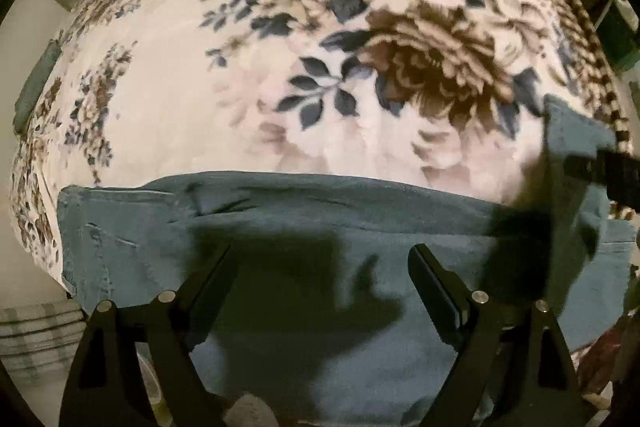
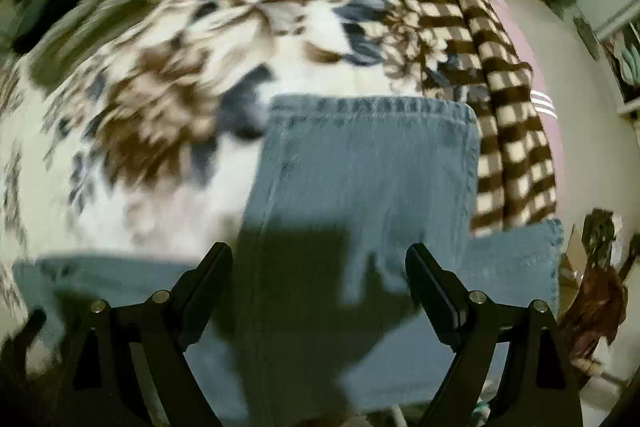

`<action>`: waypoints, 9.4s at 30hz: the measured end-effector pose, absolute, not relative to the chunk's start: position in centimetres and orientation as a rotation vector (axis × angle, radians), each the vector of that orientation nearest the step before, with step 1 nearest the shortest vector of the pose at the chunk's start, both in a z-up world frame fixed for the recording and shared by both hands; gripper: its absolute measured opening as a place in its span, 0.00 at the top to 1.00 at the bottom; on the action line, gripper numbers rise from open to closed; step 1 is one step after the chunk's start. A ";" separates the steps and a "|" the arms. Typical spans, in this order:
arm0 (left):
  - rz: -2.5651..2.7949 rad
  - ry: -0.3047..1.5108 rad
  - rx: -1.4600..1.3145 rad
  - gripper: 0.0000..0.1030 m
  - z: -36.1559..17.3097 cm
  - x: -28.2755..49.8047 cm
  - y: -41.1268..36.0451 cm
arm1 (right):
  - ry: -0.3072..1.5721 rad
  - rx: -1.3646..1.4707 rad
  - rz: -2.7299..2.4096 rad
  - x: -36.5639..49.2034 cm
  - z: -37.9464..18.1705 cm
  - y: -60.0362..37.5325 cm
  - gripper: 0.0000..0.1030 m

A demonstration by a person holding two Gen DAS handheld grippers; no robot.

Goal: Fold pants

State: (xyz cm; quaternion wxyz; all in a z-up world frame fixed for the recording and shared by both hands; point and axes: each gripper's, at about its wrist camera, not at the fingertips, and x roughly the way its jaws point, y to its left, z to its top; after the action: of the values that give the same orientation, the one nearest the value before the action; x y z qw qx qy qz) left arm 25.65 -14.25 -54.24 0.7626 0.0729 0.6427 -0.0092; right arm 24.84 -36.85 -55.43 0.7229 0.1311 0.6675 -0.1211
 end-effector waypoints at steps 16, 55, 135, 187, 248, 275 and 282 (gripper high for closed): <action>-0.094 1.474 0.145 0.16 -54.9 22.5 -17.1 | 1.348 0.488 -0.413 17.8 -53.1 -44.0 0.87; -0.160 1.467 0.148 0.16 -55.4 19.4 -24.0 | 1.034 0.796 -0.395 2.7 -56.0 -56.7 0.95; 0.157 1.473 -0.140 0.16 -57.3 30.3 11.3 | 1.597 0.328 0.468 32.9 -56.4 -9.3 0.98; 0.374 1.437 -0.557 0.85 -60.6 18.9 30.3 | 1.723 0.941 -0.247 11.7 -64.3 -10.0 0.99; -0.015 1.374 -0.089 0.14 -54.2 27.9 8.1 | 1.431 0.636 0.055 28.7 -53.6 -15.2 0.30; -0.206 1.624 0.178 0.00 -65.4 18.1 -28.9 | 0.966 1.363 -0.539 -5.1 -64.4 -63.6 0.52; -0.159 1.621 0.152 0.00 -65.9 19.0 -29.8 | 0.908 1.268 -0.355 -2.5 -62.2 -64.4 0.60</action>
State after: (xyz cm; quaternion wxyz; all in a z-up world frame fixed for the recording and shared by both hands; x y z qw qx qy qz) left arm 18.97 -29.75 -65.91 0.6838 0.0679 0.7230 -0.0711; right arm -2.50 -64.43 -62.21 0.6970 0.5684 0.4071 -0.1592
